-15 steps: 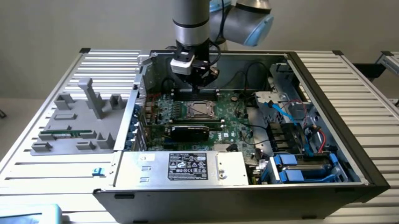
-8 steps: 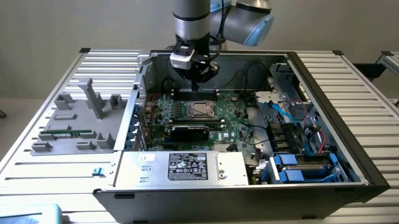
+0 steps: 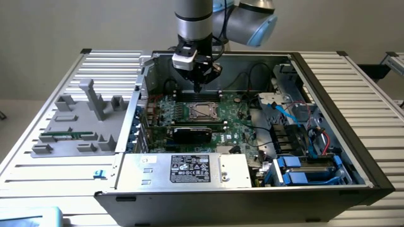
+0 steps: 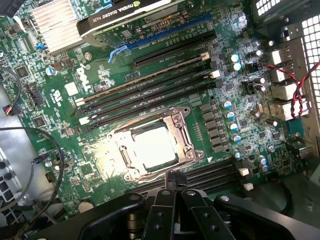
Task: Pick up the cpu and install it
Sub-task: 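Install the second cpu locking lever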
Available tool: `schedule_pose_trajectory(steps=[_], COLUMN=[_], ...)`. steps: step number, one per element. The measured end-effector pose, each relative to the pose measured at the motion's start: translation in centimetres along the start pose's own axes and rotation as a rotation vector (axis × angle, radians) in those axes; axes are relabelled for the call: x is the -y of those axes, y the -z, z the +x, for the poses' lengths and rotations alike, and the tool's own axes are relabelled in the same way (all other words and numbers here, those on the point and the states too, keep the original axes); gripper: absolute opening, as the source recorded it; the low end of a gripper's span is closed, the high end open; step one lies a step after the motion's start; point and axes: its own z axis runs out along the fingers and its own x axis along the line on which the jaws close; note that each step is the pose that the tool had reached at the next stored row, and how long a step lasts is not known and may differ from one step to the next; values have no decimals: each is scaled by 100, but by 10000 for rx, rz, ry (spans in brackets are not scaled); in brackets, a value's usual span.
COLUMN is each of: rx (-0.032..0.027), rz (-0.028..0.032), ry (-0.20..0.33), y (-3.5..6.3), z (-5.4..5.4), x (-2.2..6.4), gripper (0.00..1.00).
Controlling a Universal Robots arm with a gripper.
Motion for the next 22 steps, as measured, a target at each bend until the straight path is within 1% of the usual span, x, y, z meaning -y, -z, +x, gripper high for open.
schedule_pose_trajectory(steps=[6,10,12,13,15,17,20,22], rx=[0,0,18,52,159,191,245,309], rz=[-1,0,13,41,84,134,268,338], ry=[-1,0,-2,-8,-21,-27,-34,-44], y=[1,6,10,12,17,19,23,24], z=[0,-22,-25,-18,-2,20,52,74], x=[-2,-45,-75,-94,-132,-168,-251,-308], gripper=[11,11,11,11,11,11,11,11])
